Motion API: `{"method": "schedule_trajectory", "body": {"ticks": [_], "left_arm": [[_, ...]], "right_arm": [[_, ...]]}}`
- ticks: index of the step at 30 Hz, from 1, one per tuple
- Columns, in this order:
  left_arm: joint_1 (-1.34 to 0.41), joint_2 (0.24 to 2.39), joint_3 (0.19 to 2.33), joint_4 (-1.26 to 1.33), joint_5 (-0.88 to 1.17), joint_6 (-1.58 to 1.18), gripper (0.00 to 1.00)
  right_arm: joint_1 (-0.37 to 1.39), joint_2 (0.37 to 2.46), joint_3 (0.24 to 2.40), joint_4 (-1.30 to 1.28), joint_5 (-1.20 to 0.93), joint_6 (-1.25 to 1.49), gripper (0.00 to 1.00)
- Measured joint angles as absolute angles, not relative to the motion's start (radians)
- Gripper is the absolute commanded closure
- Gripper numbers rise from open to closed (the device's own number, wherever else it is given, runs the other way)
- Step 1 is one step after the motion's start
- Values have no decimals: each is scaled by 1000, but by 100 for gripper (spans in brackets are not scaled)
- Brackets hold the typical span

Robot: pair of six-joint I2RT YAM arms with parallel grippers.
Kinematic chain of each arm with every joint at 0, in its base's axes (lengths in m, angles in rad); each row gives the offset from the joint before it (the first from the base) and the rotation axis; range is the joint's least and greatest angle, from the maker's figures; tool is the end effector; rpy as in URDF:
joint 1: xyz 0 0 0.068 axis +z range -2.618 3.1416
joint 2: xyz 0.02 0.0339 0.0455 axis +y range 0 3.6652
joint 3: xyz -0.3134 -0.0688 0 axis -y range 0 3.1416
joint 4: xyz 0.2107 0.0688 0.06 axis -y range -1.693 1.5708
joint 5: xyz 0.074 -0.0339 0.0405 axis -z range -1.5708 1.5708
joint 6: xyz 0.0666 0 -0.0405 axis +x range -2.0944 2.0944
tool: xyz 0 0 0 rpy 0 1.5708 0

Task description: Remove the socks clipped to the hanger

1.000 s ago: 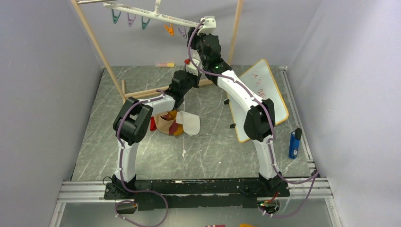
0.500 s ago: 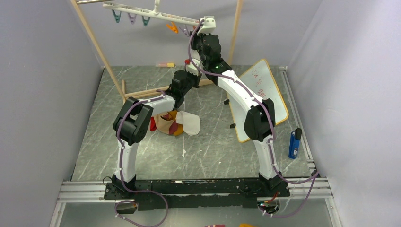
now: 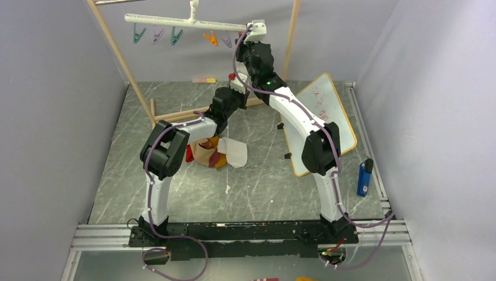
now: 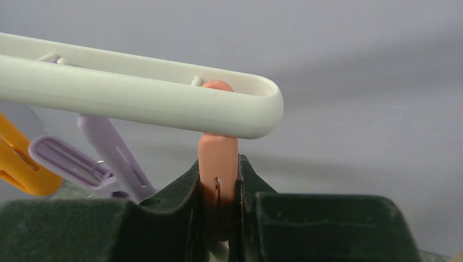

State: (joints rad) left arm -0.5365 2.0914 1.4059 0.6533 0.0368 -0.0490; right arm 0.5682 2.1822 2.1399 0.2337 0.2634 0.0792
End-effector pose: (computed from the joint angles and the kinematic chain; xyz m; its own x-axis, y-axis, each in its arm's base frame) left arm 0.4435 -0.2666 0.2939 -0.0542 -0.0247 -0.9982 0.5404 0.8399 -0.0501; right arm 0.4718 0.2807 0.4475 0.1358 0.1773 -0.9747 -0.3158 0.9403 0.1270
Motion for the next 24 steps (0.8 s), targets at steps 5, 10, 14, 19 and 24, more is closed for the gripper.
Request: {"method": "schedule_trajectory", "body": {"ticks": [5,10,14,19,24], "left_arm": [[-537,2091,1406,653,37,-49,95],[-537,2091,1406,649,37,-49,95],[-537,2091,1406,646,36,-49,95],[-537,2091,1403,647,35,-49,95],[-538,2047,1339,631,23,-48,95]], "right_arm": [[568,2182,2139,234,227,80,15],[566,2178,2114,242,186,72,0],[566,2158,2062,250,149,74,0],[559,2054,1896,277,114,83,0],[540,1900,1728,323,88,104,0]]}}
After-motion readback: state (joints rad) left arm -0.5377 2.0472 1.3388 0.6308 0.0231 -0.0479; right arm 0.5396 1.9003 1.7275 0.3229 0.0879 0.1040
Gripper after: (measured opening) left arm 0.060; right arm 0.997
